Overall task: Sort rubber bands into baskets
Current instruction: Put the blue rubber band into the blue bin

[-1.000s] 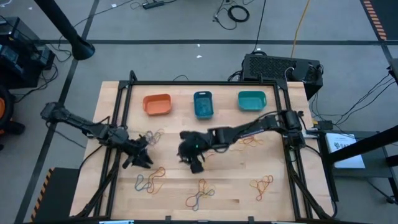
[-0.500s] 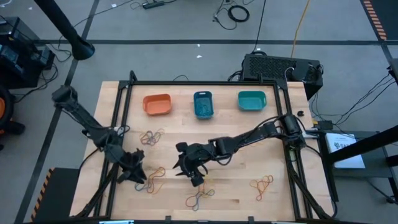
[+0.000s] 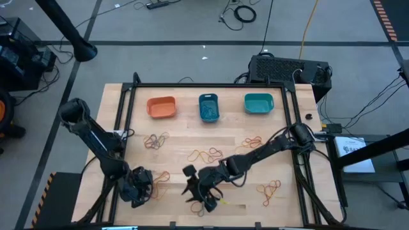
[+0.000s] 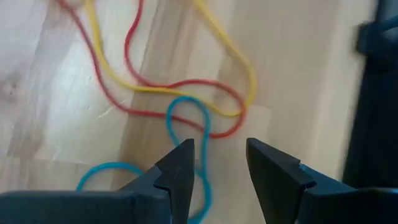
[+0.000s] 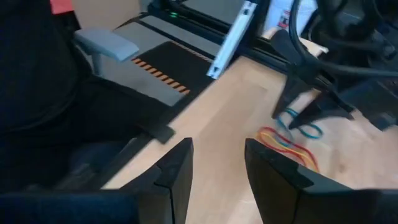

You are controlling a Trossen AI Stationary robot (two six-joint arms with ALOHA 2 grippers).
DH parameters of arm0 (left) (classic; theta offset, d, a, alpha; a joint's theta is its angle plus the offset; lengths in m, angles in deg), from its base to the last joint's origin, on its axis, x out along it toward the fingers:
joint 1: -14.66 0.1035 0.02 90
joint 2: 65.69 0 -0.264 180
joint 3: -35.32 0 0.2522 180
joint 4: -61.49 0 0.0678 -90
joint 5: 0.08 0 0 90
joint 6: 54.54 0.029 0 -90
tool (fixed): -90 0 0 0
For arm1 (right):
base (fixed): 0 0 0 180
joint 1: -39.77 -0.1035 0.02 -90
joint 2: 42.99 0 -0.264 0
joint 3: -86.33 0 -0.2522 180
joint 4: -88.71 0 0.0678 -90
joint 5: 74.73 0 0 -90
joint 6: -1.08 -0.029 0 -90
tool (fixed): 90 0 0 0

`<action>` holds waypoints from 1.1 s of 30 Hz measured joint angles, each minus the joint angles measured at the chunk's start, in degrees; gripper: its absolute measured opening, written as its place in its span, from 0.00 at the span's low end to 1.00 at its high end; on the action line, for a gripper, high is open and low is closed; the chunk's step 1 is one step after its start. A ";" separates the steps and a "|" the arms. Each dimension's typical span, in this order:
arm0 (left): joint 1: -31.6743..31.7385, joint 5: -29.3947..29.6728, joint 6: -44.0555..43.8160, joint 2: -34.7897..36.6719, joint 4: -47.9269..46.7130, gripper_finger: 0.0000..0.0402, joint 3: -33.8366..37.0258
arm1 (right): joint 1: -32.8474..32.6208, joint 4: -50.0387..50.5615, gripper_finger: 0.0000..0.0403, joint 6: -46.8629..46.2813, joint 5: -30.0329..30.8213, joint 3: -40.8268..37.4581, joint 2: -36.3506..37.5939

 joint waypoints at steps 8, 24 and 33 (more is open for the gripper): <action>-1.90 4.49 0.42 -6.06 -2.82 0.38 -2.82 | -2.67 0.01 0.35 0.59 4.10 0.00 0.00; -6.90 7.78 0.45 -6.28 -5.53 0.38 -2.78 | -2.73 0.08 0.35 0.54 5.73 0.00 0.00; -6.86 7.71 0.59 -6.28 -6.19 0.13 -2.65 | -2.73 0.09 0.35 0.54 5.73 0.00 0.00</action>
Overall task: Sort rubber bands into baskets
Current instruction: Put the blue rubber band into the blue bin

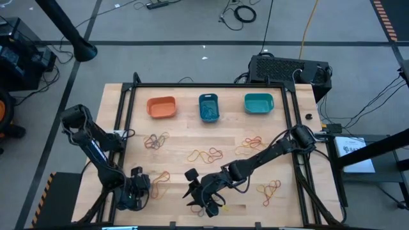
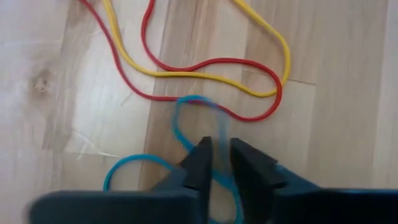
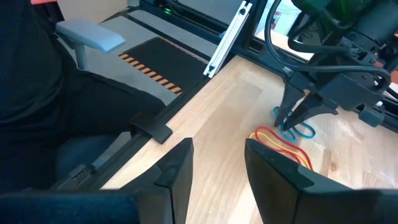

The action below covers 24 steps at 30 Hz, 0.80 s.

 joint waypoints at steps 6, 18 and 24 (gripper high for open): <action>-0.03 1.54 1.18 0.01 0.33 0.03 0.02 | 0.00 0.00 0.35 0.03 0.00 0.00 0.00; 1.10 9.55 13.52 5.96 0.72 0.00 -4.70 | 1.35 -3.23 0.35 1.52 0.09 0.09 -1.40; 3.11 12.13 20.35 8.28 1.72 0.00 -7.12 | 3.27 -18.87 0.35 11.01 0.44 0.00 -8.21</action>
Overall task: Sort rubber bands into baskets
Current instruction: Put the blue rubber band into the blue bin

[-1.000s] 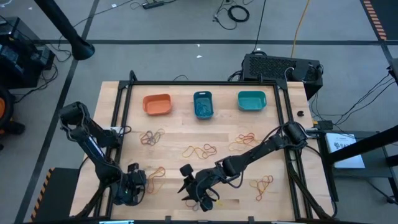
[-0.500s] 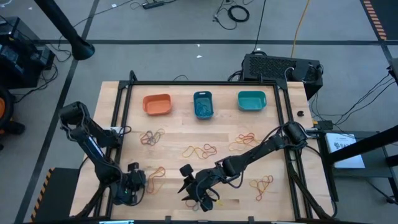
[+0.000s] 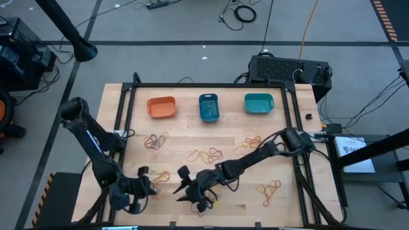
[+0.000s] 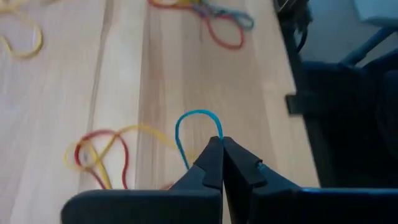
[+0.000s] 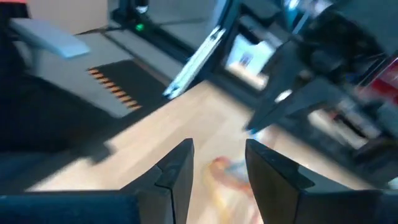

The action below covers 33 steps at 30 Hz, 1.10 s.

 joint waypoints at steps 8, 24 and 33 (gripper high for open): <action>1.73 0.23 6.02 -0.07 4.78 0.02 -0.83 | 1.14 -6.77 0.35 0.80 -0.38 0.04 -1.67; 8.17 0.49 18.95 -0.07 12.39 0.03 -0.83 | 1.58 -5.60 0.35 -0.78 0.11 0.04 -1.70; 8.91 0.10 19.12 -0.07 12.99 0.03 -0.83 | 1.73 -2.45 0.31 -1.46 4.42 0.02 -1.70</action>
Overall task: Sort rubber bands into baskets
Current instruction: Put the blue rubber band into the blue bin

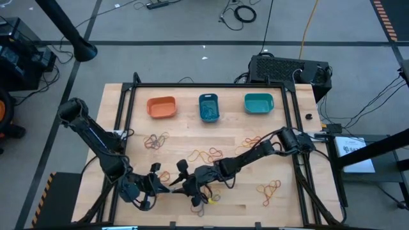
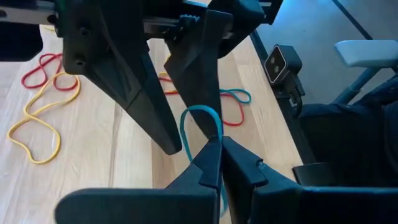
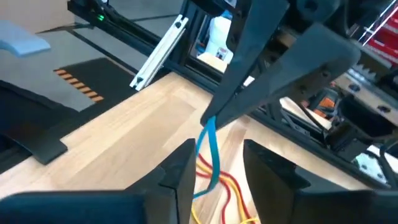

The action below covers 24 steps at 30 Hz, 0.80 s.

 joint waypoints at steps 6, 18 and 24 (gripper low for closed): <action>0.00 1.53 -0.44 0.00 -0.07 0.03 0.00 | -0.02 1.86 0.10 -4.16 2.79 -0.02 0.38; 1.36 9.58 5.81 0.00 -2.30 0.13 -0.04 | 0.56 19.56 0.00 -5.73 11.75 -0.04 8.64; 6.51 15.01 5.56 0.00 -6.59 0.34 -0.04 | 2.47 25.98 0.00 -5.73 11.86 -0.02 12.16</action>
